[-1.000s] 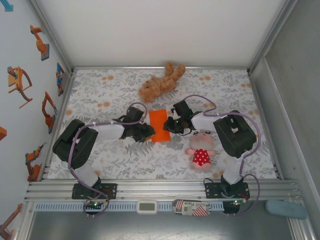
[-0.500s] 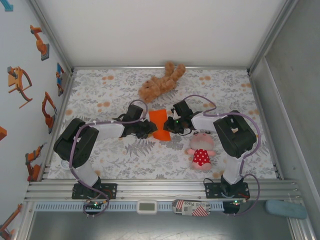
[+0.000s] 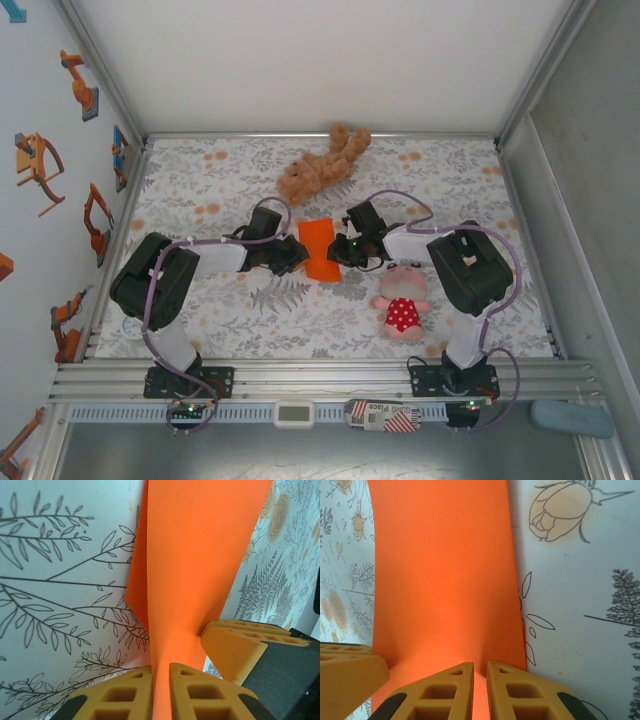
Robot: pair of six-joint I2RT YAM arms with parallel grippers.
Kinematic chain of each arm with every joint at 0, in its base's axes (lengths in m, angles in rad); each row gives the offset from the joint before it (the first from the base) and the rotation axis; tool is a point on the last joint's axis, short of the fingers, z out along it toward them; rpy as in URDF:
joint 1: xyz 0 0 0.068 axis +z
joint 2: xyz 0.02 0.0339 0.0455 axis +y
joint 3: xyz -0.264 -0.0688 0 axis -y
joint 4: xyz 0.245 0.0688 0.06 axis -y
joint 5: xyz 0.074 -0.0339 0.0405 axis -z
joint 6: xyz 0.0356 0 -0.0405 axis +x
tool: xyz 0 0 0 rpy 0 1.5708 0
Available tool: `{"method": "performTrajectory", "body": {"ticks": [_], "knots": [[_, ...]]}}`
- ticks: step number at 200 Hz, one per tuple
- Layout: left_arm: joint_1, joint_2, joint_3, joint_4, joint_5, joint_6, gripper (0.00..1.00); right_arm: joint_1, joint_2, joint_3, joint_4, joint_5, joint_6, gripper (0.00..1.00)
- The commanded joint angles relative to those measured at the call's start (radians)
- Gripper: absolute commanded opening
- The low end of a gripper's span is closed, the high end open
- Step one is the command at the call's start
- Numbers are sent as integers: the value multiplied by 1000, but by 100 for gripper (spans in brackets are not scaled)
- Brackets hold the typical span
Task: Fold a paper plane with a square sheet of paper (pick it up from the middle)
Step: Third fold the triangle at the center of the table.
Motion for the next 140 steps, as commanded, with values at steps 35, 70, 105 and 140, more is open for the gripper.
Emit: {"method": "performTrajectory", "body": {"ticks": [35, 70, 105, 140], "knots": [[14, 5, -7, 16, 22, -21, 2, -9, -83, -16, -16, 26, -41, 24], [28, -19, -16, 34, 30, -43, 0, -7, -193, -9, -33, 92, -141, 40], [59, -49, -20, 33, 39, -65, 0, -7, -301, -70, 14, 144, -263, 81], [79, -49, -6, 24, 66, -91, 0, 3, -384, -136, 77, 181, -383, 98]]}}
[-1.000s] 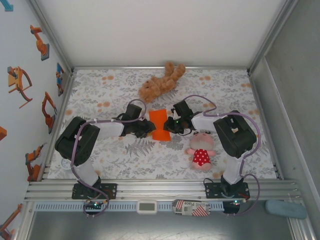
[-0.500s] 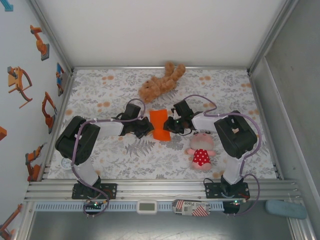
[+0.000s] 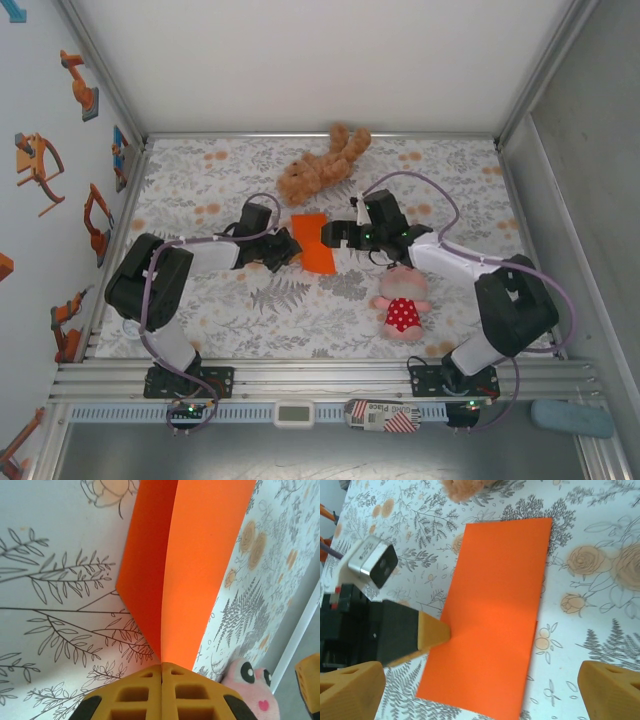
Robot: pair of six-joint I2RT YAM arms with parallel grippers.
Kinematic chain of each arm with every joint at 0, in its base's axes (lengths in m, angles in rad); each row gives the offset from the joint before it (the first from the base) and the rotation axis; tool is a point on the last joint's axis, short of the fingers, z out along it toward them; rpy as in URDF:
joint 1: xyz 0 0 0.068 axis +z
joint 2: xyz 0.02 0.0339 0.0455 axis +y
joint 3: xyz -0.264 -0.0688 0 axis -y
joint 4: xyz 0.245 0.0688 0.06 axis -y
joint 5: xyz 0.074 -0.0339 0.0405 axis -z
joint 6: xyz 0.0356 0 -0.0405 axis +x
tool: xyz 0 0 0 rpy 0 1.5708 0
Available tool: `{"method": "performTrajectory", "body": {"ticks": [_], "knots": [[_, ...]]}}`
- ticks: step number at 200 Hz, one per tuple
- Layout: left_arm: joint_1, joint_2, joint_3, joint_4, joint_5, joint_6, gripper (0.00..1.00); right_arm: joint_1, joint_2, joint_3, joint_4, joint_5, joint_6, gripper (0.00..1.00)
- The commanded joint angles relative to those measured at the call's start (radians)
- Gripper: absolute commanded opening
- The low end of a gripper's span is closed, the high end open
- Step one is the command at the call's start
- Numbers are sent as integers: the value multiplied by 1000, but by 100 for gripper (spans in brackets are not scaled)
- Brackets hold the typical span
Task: Fold a paper plane with a square sheet of paper (pick it up from the middle)
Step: Third fold the triangle at the center of the table.
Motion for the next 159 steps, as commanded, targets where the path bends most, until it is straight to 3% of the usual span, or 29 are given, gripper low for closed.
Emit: {"method": "performTrajectory", "body": {"ticks": [1, 58, 87, 123, 159], "knots": [[14, -27, 7, -2, 36, -35, 0, 6, -46, -45, 50, 56, -136, 98], [27, -16, 73, -108, 54, -31, 2, 112, -54, -48, 19, 81, -438, 93], [27, -7, 82, -116, 64, -44, 2, 191, -24, -95, 131, 104, -549, 91], [25, -2, 79, -104, 79, -58, 2, 242, 61, -78, 182, 174, -648, 81], [23, -2, 72, -109, 83, -56, 2, 250, 153, -55, 211, 164, -721, 67]]}}
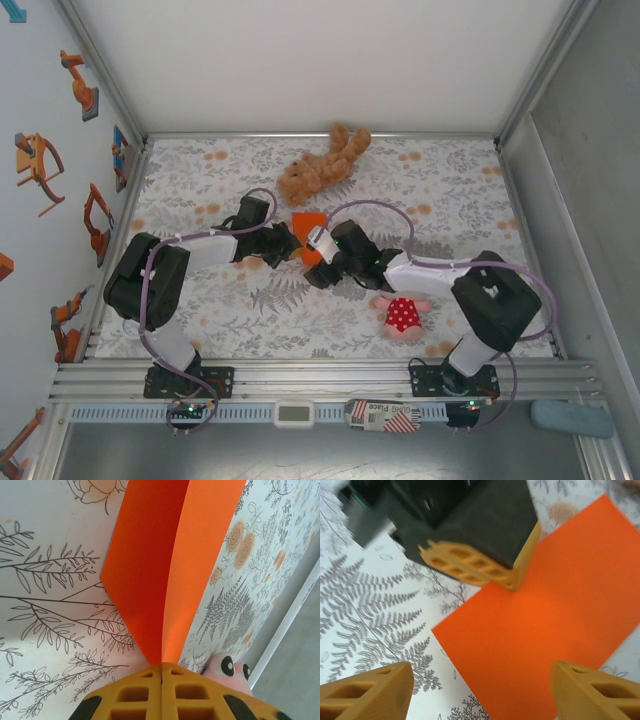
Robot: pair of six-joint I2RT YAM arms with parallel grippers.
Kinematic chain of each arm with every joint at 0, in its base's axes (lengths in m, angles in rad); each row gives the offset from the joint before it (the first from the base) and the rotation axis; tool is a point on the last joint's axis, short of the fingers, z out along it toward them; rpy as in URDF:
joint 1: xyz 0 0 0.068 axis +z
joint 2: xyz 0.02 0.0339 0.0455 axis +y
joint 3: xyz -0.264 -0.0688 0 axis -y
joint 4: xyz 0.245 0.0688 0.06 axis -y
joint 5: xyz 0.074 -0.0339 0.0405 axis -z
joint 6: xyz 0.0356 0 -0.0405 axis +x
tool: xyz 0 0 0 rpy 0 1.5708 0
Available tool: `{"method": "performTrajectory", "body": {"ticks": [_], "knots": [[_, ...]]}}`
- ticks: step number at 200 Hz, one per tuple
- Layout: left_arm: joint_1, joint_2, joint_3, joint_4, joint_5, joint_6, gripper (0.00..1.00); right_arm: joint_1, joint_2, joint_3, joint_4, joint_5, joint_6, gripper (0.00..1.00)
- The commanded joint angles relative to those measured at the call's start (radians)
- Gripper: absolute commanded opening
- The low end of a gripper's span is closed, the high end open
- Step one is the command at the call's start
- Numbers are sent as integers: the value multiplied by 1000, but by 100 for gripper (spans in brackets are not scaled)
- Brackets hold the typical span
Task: Fold a paper plane with a square sheet of paper (pick it up from the middle)
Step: Third fold the triangle at the center of the table.
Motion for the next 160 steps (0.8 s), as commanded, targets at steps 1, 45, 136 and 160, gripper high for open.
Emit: {"method": "performTrajectory", "body": {"ticks": [1, 45, 136, 160], "knots": [[1, -2, 11, -22, 22, -13, 2, 6, 47, 24, 55, 24, -97, 66], [0, -4, 4, -20, 22, -16, 2, 10, 76, 14, 140, 79, -115, 55], [-3, 3, 4, -15, 23, -17, 3, 11, 37, -1, 168, 24, -111, 30], [-5, 4, 1, -15, 23, -17, 3, 11, 40, 7, 160, 5, -107, 26]]}}
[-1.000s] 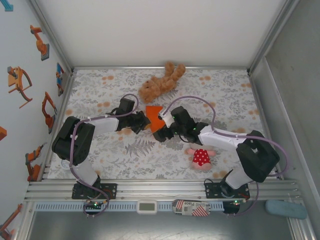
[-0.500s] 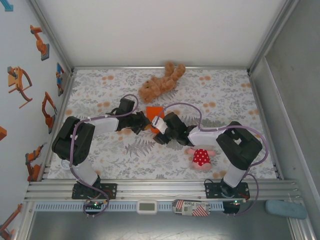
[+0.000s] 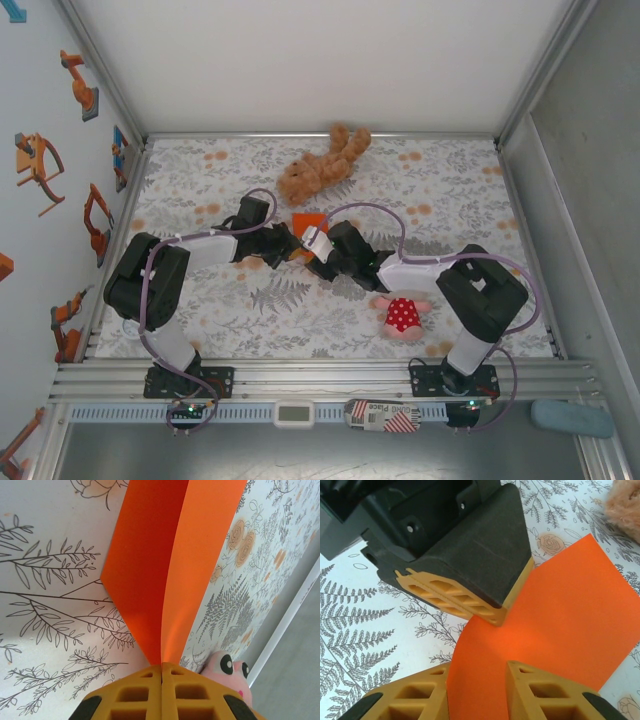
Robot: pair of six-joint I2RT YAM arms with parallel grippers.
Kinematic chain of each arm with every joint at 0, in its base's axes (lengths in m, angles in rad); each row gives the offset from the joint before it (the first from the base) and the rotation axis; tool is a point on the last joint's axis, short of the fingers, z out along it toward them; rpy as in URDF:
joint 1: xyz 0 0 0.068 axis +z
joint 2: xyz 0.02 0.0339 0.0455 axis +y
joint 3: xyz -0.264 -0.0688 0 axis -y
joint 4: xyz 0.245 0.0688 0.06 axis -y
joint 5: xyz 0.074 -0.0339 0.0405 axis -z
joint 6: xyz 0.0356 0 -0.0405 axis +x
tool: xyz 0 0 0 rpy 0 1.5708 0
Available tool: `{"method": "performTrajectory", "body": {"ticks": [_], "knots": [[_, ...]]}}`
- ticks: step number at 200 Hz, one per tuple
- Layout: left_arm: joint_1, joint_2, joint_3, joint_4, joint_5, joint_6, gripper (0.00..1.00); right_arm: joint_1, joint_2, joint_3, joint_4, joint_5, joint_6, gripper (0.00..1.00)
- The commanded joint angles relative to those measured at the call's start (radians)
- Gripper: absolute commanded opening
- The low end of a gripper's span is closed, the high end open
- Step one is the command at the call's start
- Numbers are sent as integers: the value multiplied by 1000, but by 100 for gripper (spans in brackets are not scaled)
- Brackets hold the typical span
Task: Fold a paper plane with a square sheet of paper (pick it up from the middle)
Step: Third fold the triangle at the center of the table.
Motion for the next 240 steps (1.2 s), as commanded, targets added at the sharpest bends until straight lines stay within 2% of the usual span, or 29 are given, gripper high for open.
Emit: {"method": "performTrajectory", "body": {"ticks": [1, 31, 50, 87, 112, 134, 157, 204, 240], "knots": [[-6, 5, 1, -12, 18, -11, 3, 6, -17, 8, 11, -32, -4, 26], [-5, 2, -1, -6, 20, -13, 5, 6, -11, 21, -18, -61, -3, 12], [-3, -10, 0, -26, 16, -8, 12, 5, -11, 27, -44, -92, 1, 0], [33, -96, -13, -150, -68, 60, 30, 5, -14, 15, -73, -136, 48, 0], [59, -177, -10, -227, -137, 119, 36, 5, -21, 0, -93, -172, 99, 0], [59, -230, 8, -243, -163, 160, 36, 4, -33, -22, -96, -198, 153, 0], [47, -223, 34, -220, -146, 184, 35, 5, -43, -44, -83, -237, 207, 0], [-13, -60, 135, -242, -141, 216, 25, 5, -54, -88, -30, -303, 316, 0], [-30, 43, 189, -251, -136, 226, 22, 4, -54, -134, 40, -325, 394, 0]]}}
